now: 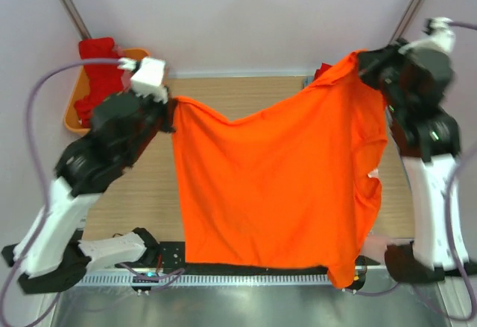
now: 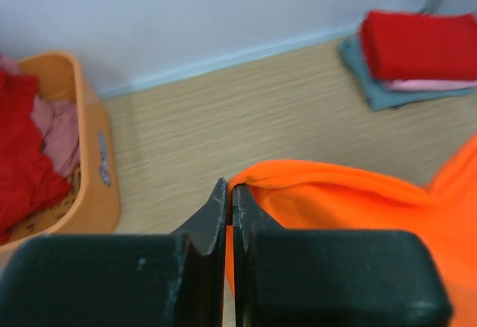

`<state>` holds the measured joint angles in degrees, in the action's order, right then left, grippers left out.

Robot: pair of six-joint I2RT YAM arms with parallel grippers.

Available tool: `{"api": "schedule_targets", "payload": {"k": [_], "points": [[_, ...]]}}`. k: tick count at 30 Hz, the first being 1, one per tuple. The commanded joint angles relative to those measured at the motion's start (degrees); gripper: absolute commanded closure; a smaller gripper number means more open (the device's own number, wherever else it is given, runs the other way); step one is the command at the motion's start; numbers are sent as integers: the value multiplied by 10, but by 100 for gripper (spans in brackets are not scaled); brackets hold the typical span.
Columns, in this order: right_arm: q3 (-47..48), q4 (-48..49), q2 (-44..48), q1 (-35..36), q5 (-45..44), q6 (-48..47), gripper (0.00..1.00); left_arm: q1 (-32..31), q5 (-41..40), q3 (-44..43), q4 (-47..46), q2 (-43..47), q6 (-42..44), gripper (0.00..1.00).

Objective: Fold and stack the t-shirts
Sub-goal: Flatten the tshirt out

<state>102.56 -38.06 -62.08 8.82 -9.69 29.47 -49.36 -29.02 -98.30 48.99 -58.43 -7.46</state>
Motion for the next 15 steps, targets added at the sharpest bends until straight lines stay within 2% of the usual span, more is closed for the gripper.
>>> {"api": "schedule_targets", "payload": {"k": [1, 2, 4, 5, 6, 7, 8, 9, 10, 11, 12, 13, 14, 15], "points": [[-20, -39, -124, -1, -23, 44, 99, 140, 66, 22, -50, -114, 1, 100], [-23, -26, -196, -2, -19, 57, 99, 226, 146, 28, -65, -142, -13, 100], [-21, 30, -271, -6, -9, 60, 99, 303, 211, 28, -79, -263, -51, 100], [2, 32, -360, -9, 6, 58, 99, 359, 245, -16, -74, -321, -65, 95], [118, 6, -429, -15, 33, 55, 62, 377, 256, -61, -56, -431, -85, 76], [210, -107, -491, -18, 52, 48, 35, 390, 262, -129, 56, -498, -94, 51], [314, -169, -548, -11, 56, 31, 20, 397, 260, -206, 108, -545, -98, 37], [477, -216, -637, 0, 32, 18, 0, 391, 228, -284, 132, -567, -98, 21], [527, -254, -655, 8, 21, 6, 0, 383, 217, -277, 101, -548, -100, 13], [545, -249, -659, 13, 16, -3, 0, 367, 215, -250, 67, -523, -105, 7], [534, -234, -622, 16, 17, -11, 0, 362, 224, -181, 28, -493, -112, 1], [446, -208, -583, 16, 33, -12, 0, 358, 234, -155, -18, -467, -126, 0], [385, -137, -542, 16, 33, -11, 0, 351, 240, -123, -28, -426, -134, 0], [275, -103, -460, 15, 35, -6, 0, 348, 244, -115, -30, -412, -137, 1]]}}
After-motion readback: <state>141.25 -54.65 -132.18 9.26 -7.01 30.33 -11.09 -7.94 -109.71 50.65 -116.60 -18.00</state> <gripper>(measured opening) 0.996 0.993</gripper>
